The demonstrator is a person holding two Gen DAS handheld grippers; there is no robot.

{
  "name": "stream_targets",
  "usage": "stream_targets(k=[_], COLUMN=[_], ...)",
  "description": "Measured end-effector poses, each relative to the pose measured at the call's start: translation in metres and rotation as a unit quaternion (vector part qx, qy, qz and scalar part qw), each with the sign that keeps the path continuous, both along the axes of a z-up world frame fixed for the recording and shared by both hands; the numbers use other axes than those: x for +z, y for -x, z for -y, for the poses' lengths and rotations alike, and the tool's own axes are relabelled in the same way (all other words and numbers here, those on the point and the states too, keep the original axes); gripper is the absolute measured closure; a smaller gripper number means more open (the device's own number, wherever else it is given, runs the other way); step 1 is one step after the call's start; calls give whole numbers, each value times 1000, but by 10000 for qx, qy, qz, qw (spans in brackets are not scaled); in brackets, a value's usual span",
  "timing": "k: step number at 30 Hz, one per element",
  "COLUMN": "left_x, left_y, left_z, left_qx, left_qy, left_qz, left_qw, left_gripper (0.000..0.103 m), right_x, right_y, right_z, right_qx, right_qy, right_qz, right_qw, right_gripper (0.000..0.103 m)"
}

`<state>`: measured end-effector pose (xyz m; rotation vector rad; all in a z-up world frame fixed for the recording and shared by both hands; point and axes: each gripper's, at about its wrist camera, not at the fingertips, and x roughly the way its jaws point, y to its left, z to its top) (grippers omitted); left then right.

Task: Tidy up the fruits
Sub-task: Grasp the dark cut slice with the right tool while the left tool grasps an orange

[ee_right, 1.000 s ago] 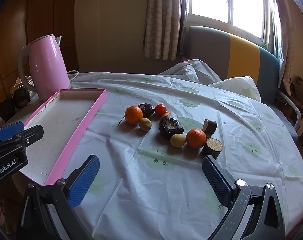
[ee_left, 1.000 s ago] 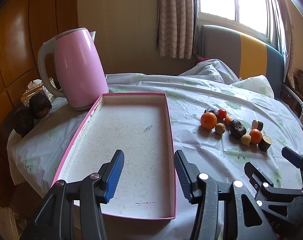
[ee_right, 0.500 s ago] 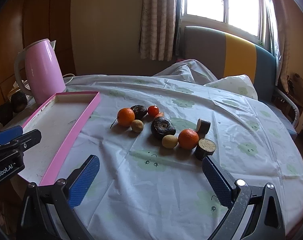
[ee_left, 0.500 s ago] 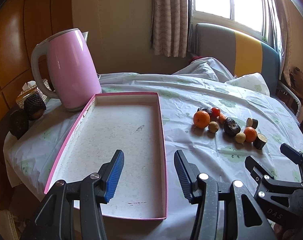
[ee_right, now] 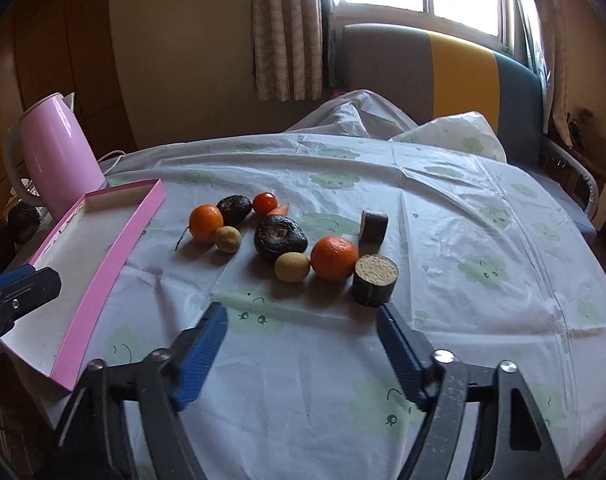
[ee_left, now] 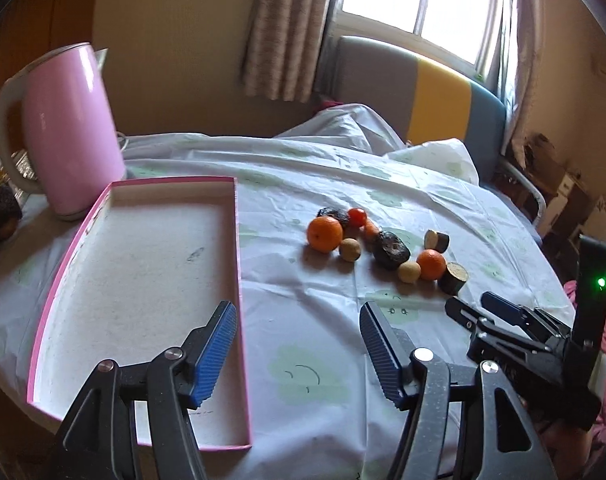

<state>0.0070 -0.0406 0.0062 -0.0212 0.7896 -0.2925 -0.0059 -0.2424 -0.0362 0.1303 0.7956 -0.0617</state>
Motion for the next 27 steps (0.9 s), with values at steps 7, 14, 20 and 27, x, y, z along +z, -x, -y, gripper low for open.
stream_targets(k=[7,14,20,27], left_x=[-14,-22,-26,-36], left_y=[-24,-56,-82,-117], left_z=[22,30,35,46], left_qx=[-512,-541,-543,-324], left_qy=[57,98,89,194], left_qz=[-683,-1177,-1262,-1426], left_qw=[9963,9915,9905,9891], left_gripper=[39,58,59,59], right_x=[-17,-19,-24,-35], right_y=[-5,-23,-42,-48], right_z=[48,54,50,56], right_qx=[-343,-28,170,174], right_qy=[-537,-544,-154,-101], right_qz=[-272,-188,-185,-138], right_qw=[9976,9983,9996,9997], right_gripper=[67,67,63,68])
